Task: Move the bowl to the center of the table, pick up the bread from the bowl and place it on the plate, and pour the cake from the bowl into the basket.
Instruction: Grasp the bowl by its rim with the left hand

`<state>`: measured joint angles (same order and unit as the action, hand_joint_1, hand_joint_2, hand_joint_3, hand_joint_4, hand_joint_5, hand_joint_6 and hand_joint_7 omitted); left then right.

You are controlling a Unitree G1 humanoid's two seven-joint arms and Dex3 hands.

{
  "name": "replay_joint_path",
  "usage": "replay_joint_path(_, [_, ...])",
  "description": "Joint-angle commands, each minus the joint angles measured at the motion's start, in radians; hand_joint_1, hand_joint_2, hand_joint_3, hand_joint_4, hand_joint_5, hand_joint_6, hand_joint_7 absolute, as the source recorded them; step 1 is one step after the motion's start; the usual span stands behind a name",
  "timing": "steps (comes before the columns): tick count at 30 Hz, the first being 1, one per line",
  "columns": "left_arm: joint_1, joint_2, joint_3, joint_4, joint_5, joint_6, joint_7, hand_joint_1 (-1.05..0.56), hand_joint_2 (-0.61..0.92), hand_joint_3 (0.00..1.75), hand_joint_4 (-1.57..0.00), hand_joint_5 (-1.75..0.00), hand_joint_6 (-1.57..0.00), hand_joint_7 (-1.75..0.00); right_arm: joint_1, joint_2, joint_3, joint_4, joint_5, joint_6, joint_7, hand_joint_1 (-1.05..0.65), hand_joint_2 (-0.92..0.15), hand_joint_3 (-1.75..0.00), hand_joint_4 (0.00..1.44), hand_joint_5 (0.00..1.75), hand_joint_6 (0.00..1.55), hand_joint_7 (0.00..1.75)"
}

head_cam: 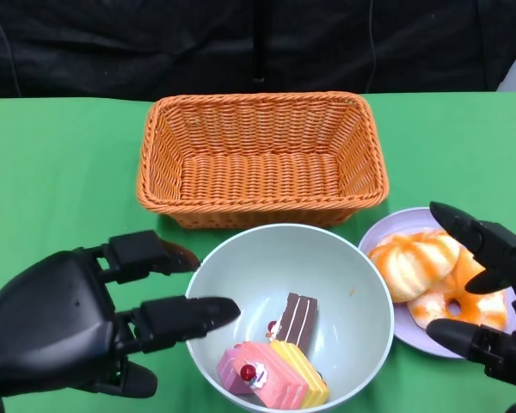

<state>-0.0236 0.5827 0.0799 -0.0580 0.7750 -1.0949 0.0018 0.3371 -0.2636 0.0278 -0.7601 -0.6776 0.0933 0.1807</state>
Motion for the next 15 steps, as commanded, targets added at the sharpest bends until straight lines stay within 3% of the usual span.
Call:
replay_joint_path(1, [-0.050, 0.006, -0.033, 0.038, 0.074, -0.023, 0.057, -0.47, 0.80, 0.01, -0.31, -0.60, -0.56, -0.03, 0.012, 0.010, -0.010, -0.029, 0.015, 0.008, 0.009, -0.53, -0.92, -0.22, 0.53, 0.91, 0.26, 0.09])
replay_joint_path(6, [-0.158, 0.023, -0.134, 0.127, 0.261, -0.038, 0.174, -0.49, 0.89, 0.02, -0.27, -0.73, -0.60, -0.04, 0.020, 0.035, -0.004, -0.064, 0.020, 0.027, 0.020, -0.51, -0.92, -0.21, 0.52, 0.94, 0.27, 0.10])
replay_joint_path(15, [-0.296, 0.043, -0.421, 0.333, 0.577, 0.094, 0.599, -0.50, 0.88, 0.01, -0.43, -0.84, -0.76, -0.11, 0.015, 0.056, 0.006, -0.067, 0.028, 0.043, 0.036, -0.52, -0.92, -0.20, 0.49, 0.94, 0.27, 0.11])
